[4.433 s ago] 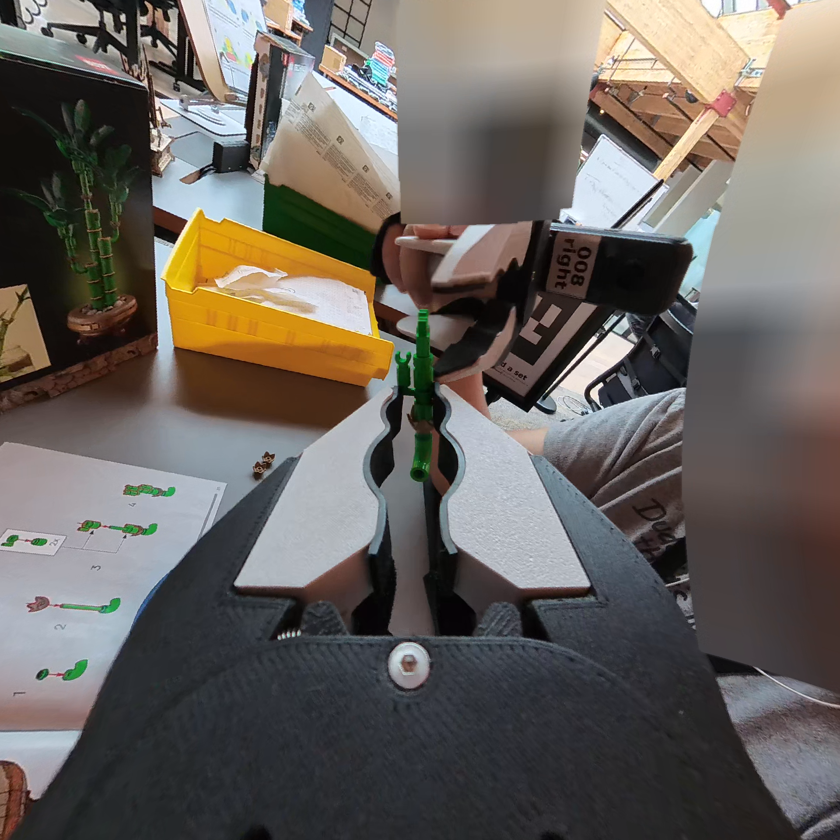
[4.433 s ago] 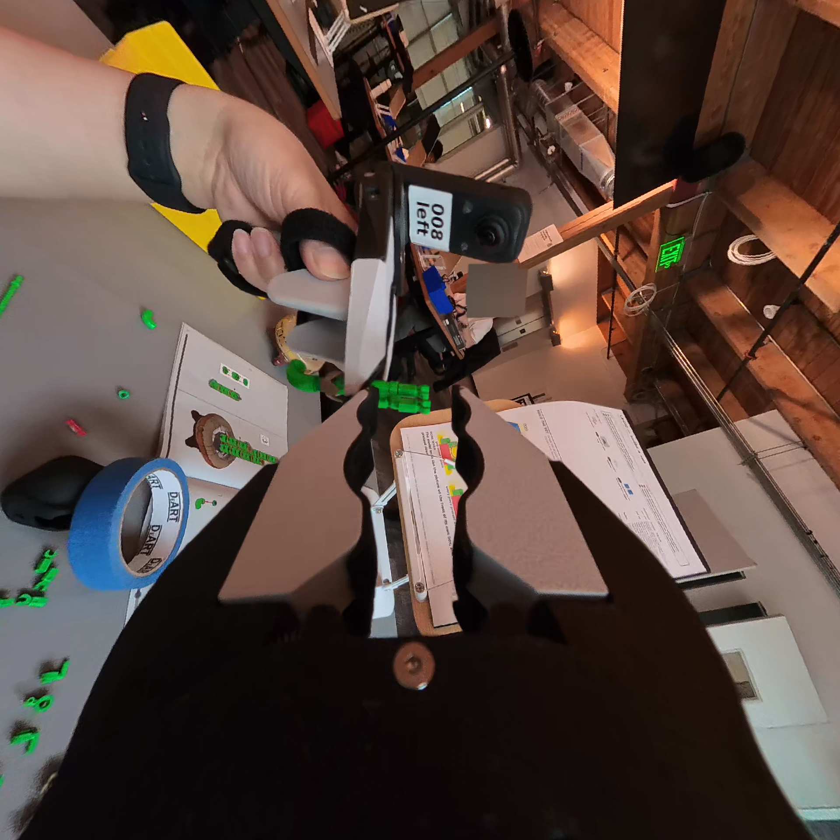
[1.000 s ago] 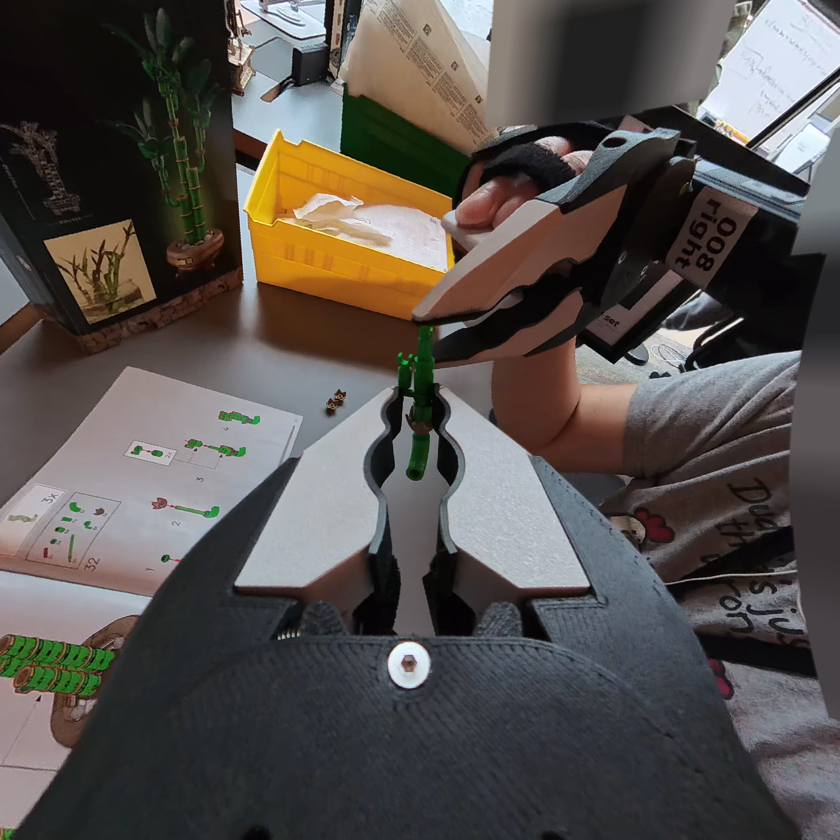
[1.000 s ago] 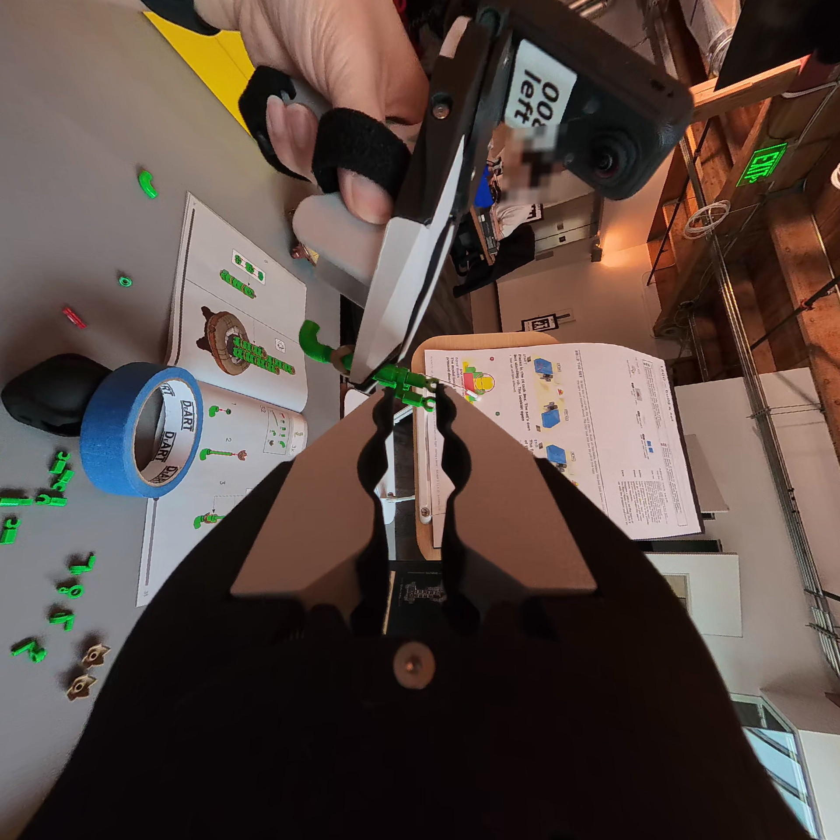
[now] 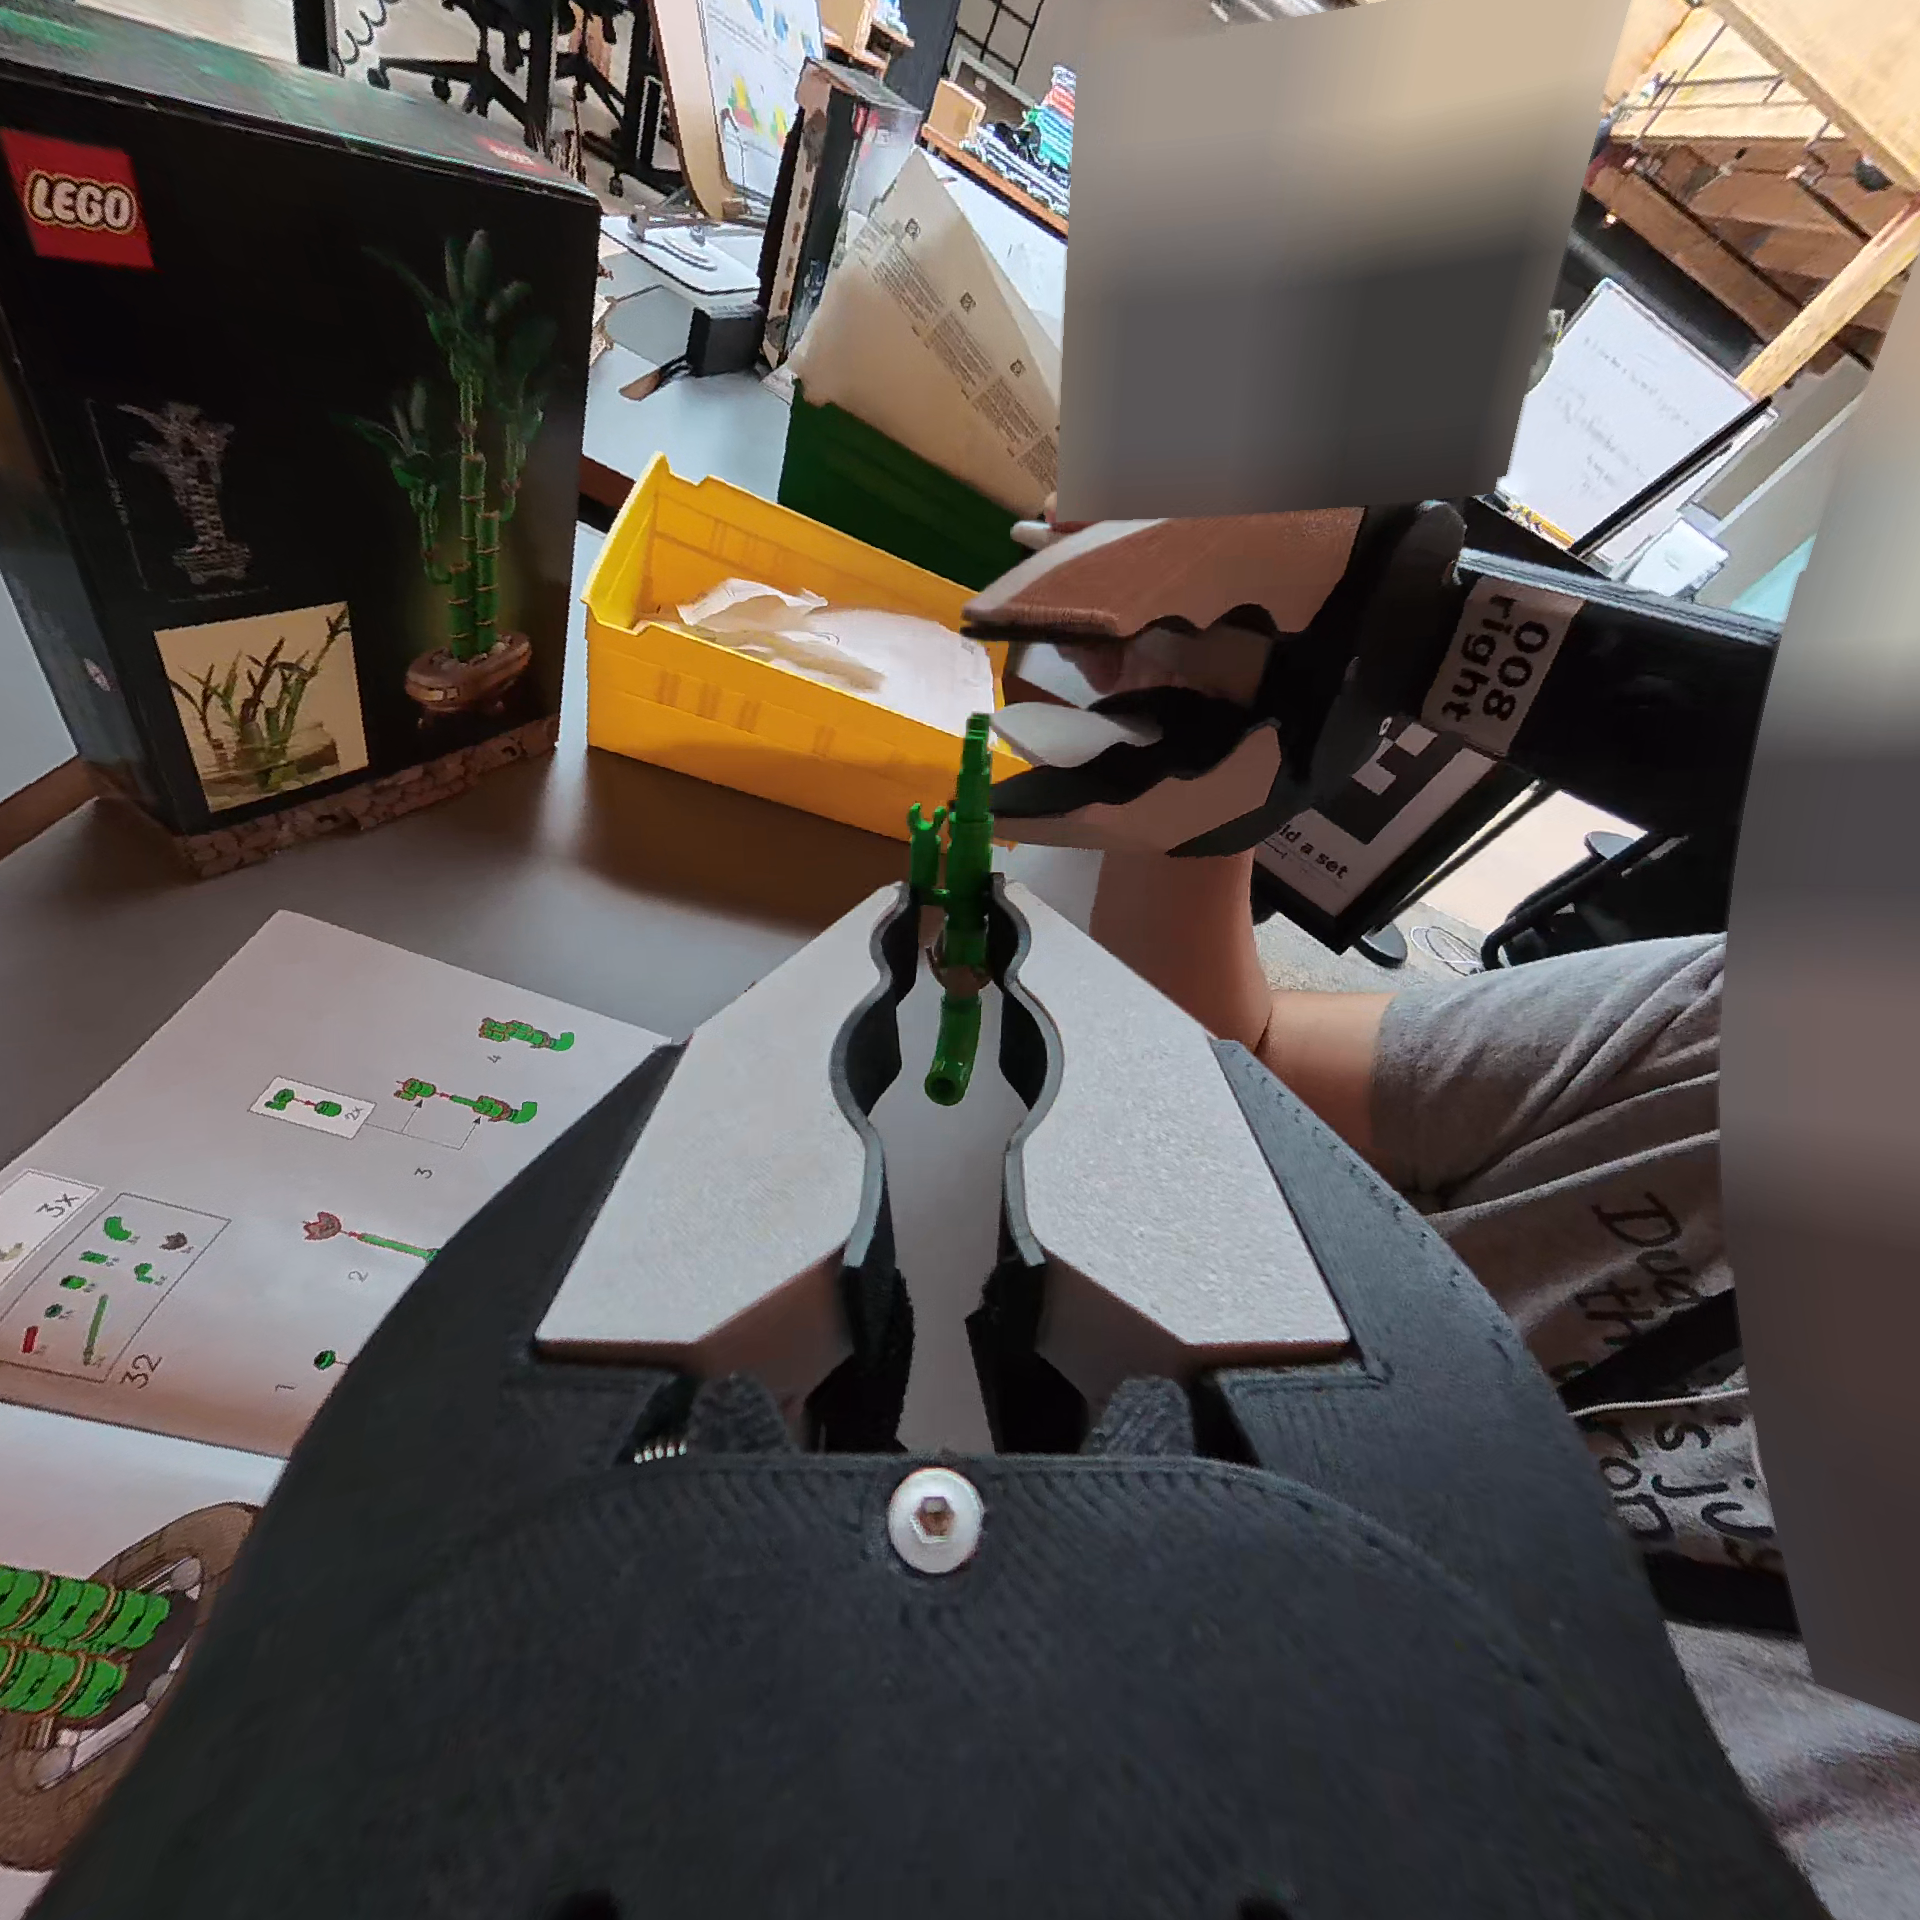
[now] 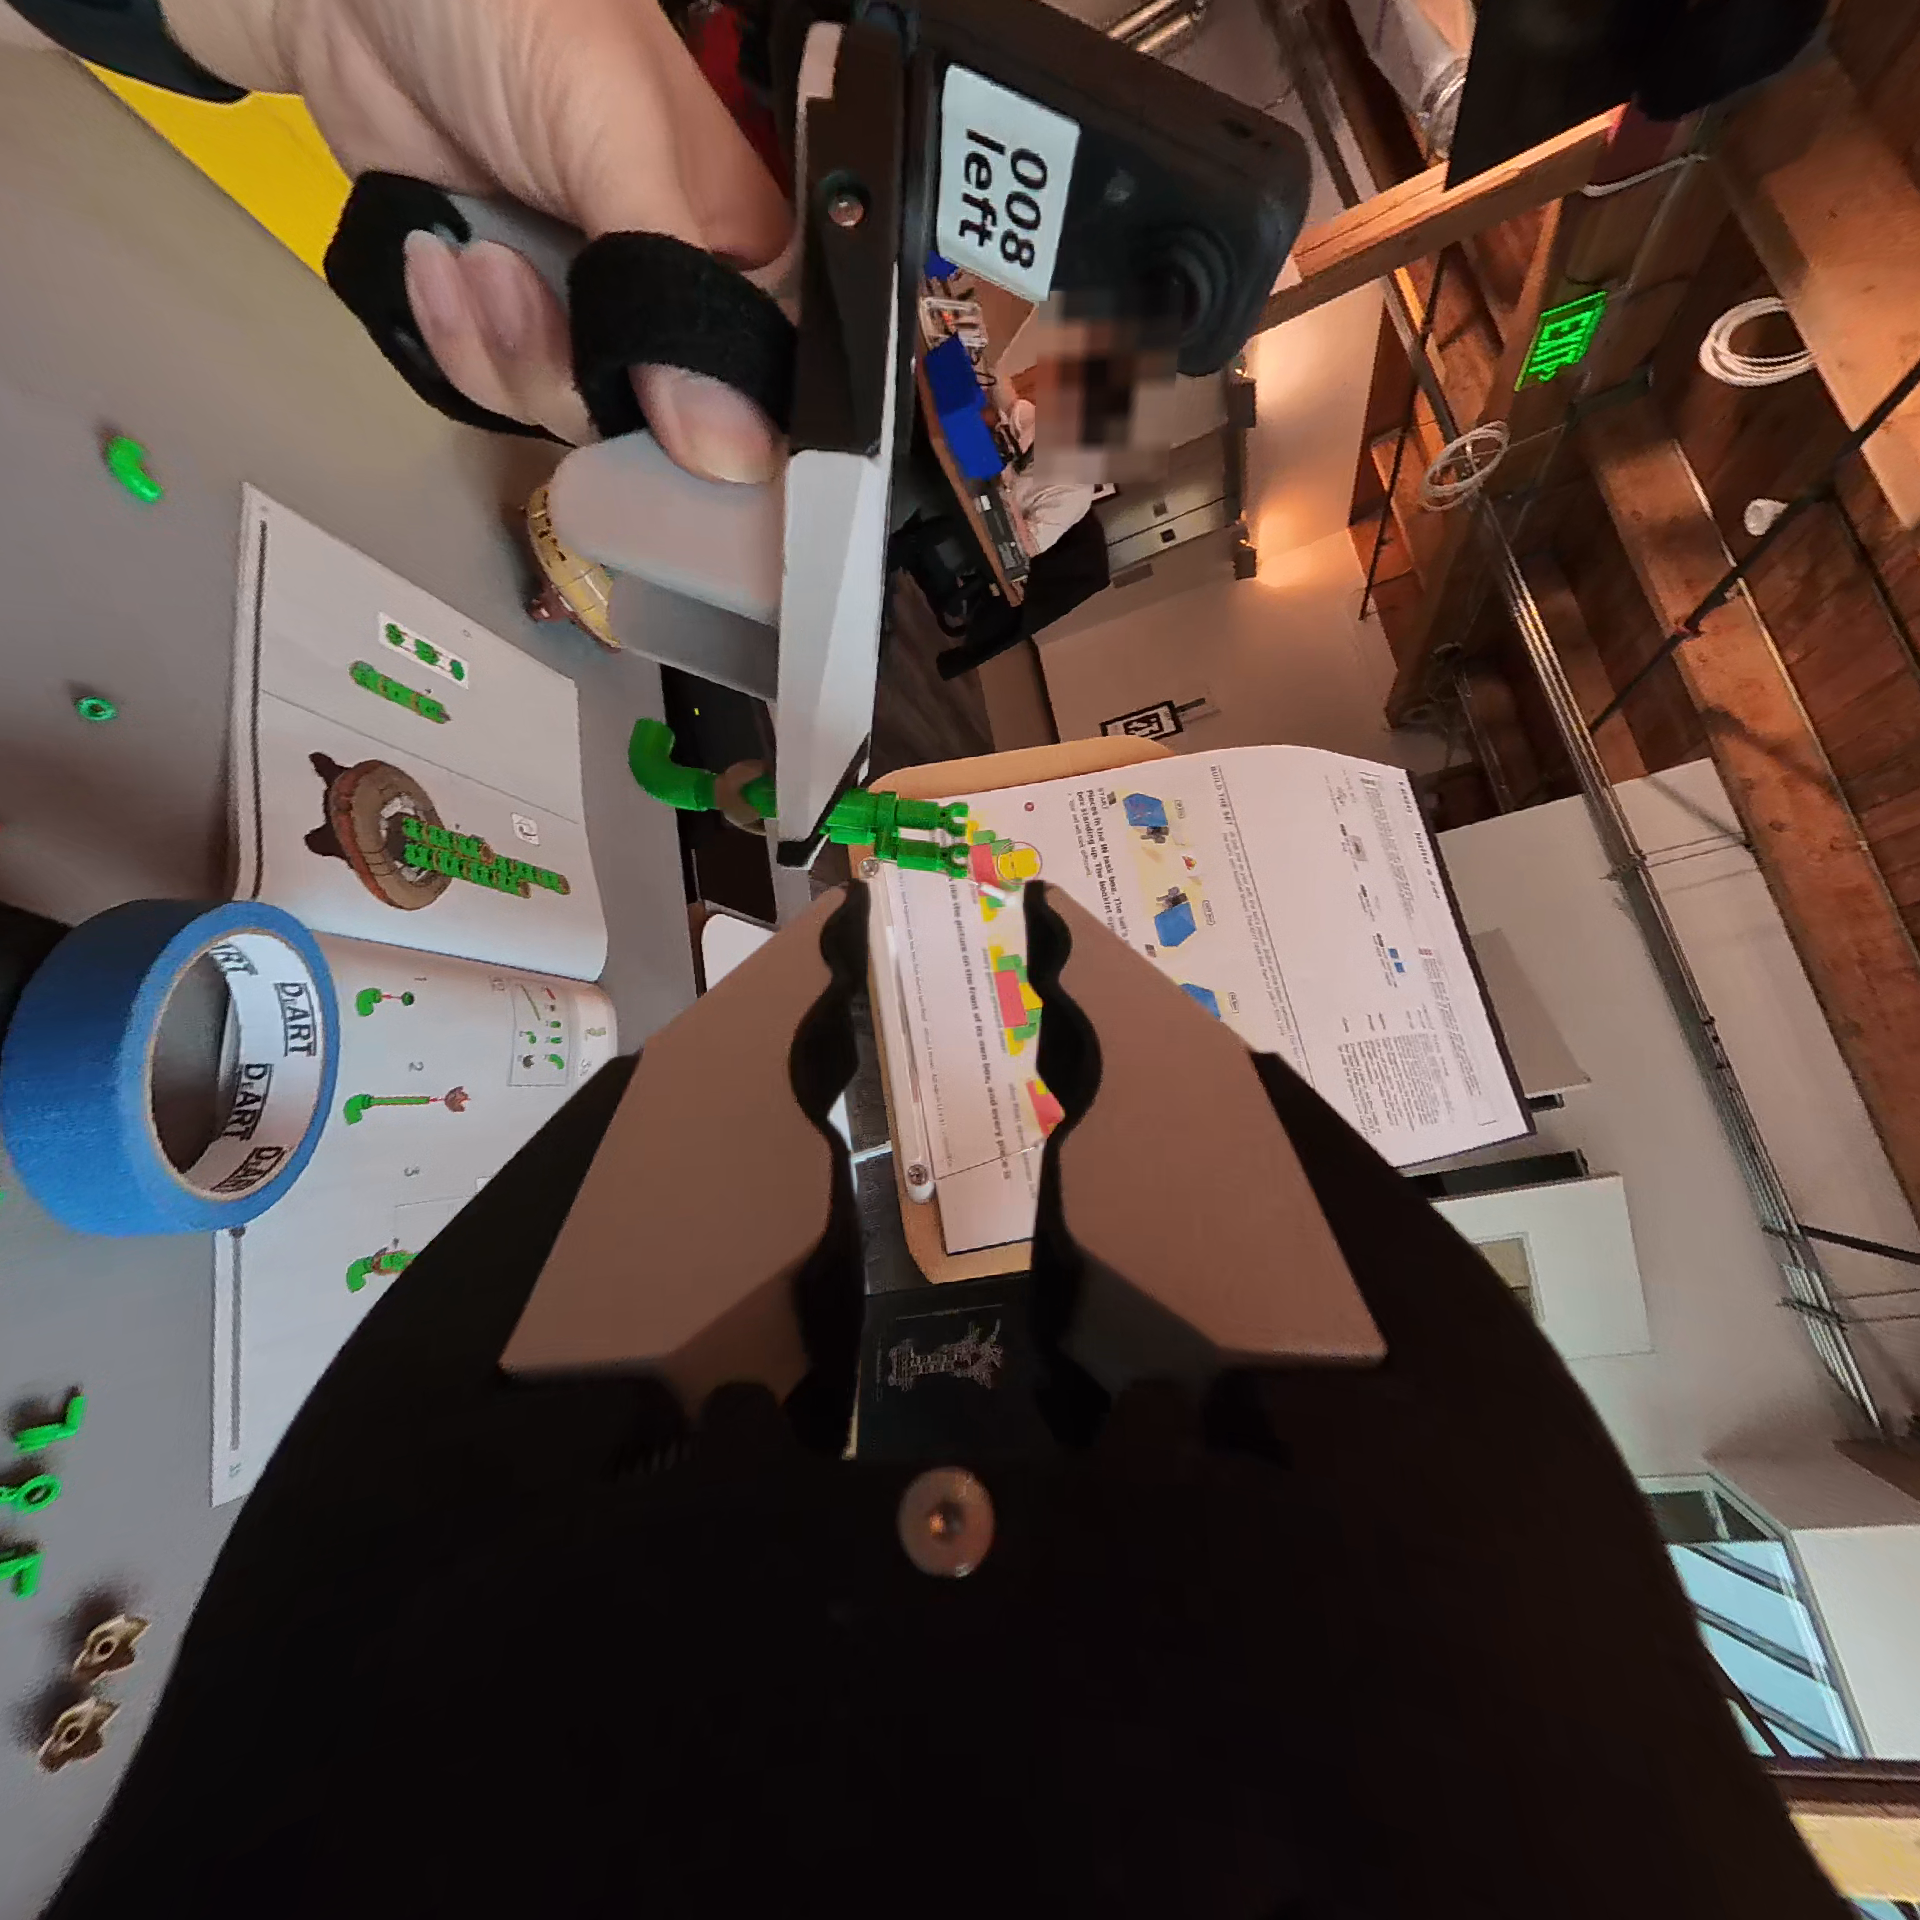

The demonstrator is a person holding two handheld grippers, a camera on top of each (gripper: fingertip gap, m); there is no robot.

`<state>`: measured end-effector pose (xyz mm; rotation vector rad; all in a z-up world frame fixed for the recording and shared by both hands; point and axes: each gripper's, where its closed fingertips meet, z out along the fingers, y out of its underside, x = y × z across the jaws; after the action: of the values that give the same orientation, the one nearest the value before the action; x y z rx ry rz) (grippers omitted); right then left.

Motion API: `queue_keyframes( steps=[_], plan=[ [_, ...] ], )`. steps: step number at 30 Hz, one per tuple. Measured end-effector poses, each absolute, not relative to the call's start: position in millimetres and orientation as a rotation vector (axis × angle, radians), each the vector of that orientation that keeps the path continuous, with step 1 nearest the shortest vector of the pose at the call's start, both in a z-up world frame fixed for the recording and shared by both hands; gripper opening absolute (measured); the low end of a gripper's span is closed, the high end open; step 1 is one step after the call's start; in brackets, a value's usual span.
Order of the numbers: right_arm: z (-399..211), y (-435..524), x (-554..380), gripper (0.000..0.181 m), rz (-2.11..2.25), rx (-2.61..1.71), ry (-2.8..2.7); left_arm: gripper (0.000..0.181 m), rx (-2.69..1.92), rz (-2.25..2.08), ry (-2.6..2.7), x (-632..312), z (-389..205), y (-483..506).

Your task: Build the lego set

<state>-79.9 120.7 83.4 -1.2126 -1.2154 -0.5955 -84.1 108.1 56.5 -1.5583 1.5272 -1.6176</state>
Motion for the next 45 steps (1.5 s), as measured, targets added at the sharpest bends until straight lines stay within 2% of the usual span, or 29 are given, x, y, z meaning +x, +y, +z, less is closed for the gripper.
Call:
queue_keyframes(
  steps=[4, 12, 24, 33, 45],
  plan=[
    [82, 123, -86, 0.028, -0.595, -1.207, -1.225, 0.010, -1.547, -1.638, 1.521, -84, 60, 105],
    [80, 125, -88, 0.016, -0.612, -1.218, -1.233, 0.011, -1.560, -1.611, 1.532, -84, 57, 106],
    [80, 128, -87, 0.013, -0.623, -1.219, -1.238, 0.010, -1.571, -1.596, 1.517, -84, 56, 109],
    [78, 124, -89, 0.022, -0.566, -1.219, -1.244, 0.011, -1.571, -1.623, 1.528, -86, 56, 107],
    [77, 125, -90, 0.015, -0.577, -1.218, -1.253, 0.010, -1.586, -1.601, 1.539, -84, 52, 107]
  ],
)
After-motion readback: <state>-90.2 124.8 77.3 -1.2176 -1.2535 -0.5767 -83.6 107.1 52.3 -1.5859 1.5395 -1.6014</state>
